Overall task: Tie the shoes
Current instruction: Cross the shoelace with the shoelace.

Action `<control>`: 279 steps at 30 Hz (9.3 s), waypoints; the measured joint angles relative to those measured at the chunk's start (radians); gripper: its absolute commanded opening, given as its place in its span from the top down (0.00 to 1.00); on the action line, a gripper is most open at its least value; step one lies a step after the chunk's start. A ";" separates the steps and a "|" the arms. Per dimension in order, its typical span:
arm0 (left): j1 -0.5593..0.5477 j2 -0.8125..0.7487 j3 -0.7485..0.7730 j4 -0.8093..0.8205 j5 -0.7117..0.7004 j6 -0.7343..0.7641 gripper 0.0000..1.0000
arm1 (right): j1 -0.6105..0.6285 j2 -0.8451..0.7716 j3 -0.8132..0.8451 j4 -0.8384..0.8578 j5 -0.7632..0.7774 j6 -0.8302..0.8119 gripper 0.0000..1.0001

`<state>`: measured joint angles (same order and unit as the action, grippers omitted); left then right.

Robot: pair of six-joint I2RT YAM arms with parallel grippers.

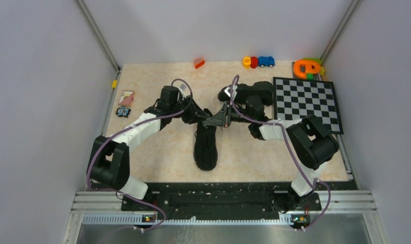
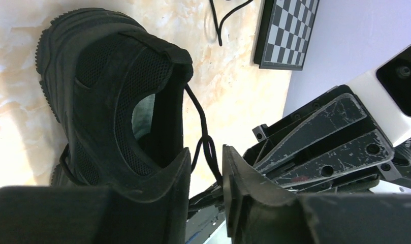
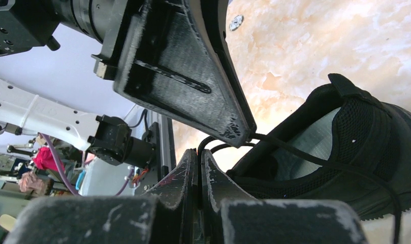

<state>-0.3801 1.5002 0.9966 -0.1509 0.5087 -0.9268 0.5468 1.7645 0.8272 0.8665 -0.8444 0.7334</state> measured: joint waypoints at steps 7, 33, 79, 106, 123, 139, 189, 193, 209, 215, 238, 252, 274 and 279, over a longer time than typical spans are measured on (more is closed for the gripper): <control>0.005 0.014 0.000 0.020 -0.011 -0.007 0.98 | 0.000 0.000 0.000 0.000 -0.005 0.000 1.00; 0.052 -0.138 -0.109 0.051 -0.015 0.059 0.29 | 0.000 0.000 0.000 0.000 0.013 0.027 1.00; 0.018 -0.152 -0.177 0.158 -0.037 -0.014 1.00 | -0.001 0.000 0.000 0.030 0.026 0.075 1.00; -0.034 -0.335 -0.369 0.328 -0.111 -0.021 1.00 | -0.002 0.000 0.007 0.022 0.028 0.127 1.00; -0.055 -0.378 -0.395 0.330 -0.137 0.014 0.97 | -0.001 0.000 0.020 -0.011 0.008 0.126 1.00; -0.057 -0.339 -0.394 0.300 -0.106 0.035 0.94 | -0.009 0.000 0.020 0.000 0.010 0.123 1.00; -0.133 -0.146 -0.356 0.456 -0.187 0.053 1.00 | 0.074 -0.089 0.065 -0.352 0.335 0.133 1.00; -0.134 -0.127 -0.349 0.466 -0.200 0.054 1.00 | 0.091 -0.122 0.065 -0.410 0.412 0.134 1.00; -0.139 -0.183 -0.354 0.435 -0.240 0.048 1.00 | 0.127 -0.169 0.106 -0.535 0.591 0.119 1.00; -0.139 -0.246 -0.354 0.394 -0.244 0.031 1.00 | 0.127 -0.179 0.112 -0.539 0.603 0.098 1.00; -0.139 -0.307 -0.368 0.326 -0.227 0.011 0.93 | 0.134 -0.180 0.112 -0.568 0.607 0.070 1.00; -0.139 -0.378 -0.400 0.325 -0.230 0.047 1.00 | 0.134 -0.189 0.118 -0.574 0.600 0.069 1.00; -0.166 -0.114 -0.331 0.464 -0.136 0.030 1.00 | 0.134 -0.195 0.125 -0.621 0.594 0.055 1.00; -0.166 -0.086 -0.319 0.466 -0.178 0.044 1.00 | 0.135 -0.195 0.139 -0.649 0.601 0.061 1.00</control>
<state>-0.5461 1.4143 0.6773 0.3149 0.3309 -0.8829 0.6819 1.5692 0.9665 0.2173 -0.2432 0.7940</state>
